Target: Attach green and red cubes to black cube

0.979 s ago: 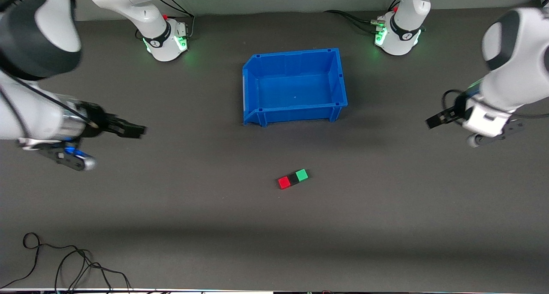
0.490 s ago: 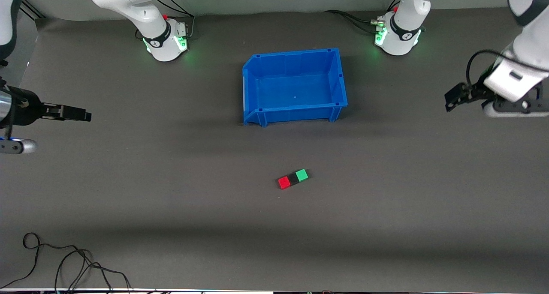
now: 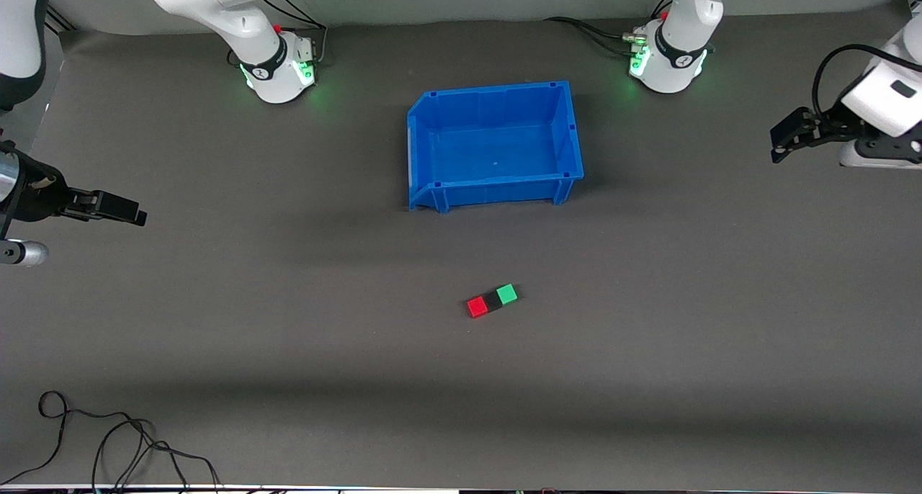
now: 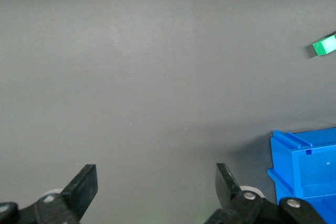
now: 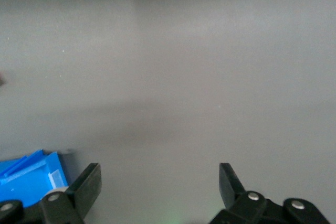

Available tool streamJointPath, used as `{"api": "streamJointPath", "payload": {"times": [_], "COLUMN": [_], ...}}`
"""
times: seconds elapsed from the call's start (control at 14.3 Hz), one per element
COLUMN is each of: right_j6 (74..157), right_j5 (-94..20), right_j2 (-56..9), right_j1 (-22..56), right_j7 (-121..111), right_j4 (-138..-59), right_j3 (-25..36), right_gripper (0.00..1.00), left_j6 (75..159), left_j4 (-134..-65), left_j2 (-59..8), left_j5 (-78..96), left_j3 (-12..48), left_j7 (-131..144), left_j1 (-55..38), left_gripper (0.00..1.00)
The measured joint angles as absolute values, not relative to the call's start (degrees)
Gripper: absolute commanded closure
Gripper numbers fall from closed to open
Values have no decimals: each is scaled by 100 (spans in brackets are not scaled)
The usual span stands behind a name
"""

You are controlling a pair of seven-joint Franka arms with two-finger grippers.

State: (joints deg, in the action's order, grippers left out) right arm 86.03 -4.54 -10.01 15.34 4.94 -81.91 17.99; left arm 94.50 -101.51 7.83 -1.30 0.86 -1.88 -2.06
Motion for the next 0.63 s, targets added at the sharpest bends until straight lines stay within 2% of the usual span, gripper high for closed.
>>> {"api": "streamJointPath", "payload": {"times": [0.14,0.35,0.63], "right_j6": [8786,8895,9064], "right_j5": [-432,-390,-177], "right_j2": [-896,-862,-852], "right_j1": [1550,1619,1601], "right_j7": [493,482,483], "right_j4": [-8353,-8411,-8469], "right_j3": [1800,1799,1641], "right_gripper": [1,1,1], "left_j6": [9368,9452,9792], "left_j4": [-9720,-9510,-9501], "left_j2": [375,-164,-334], "left_j5": [-227,-298,-198], "left_j3": [84,78,64], "left_j7": [-196,-198,-195], "left_j1": [-203,-100,198], "left_gripper": [0,0,0]}}
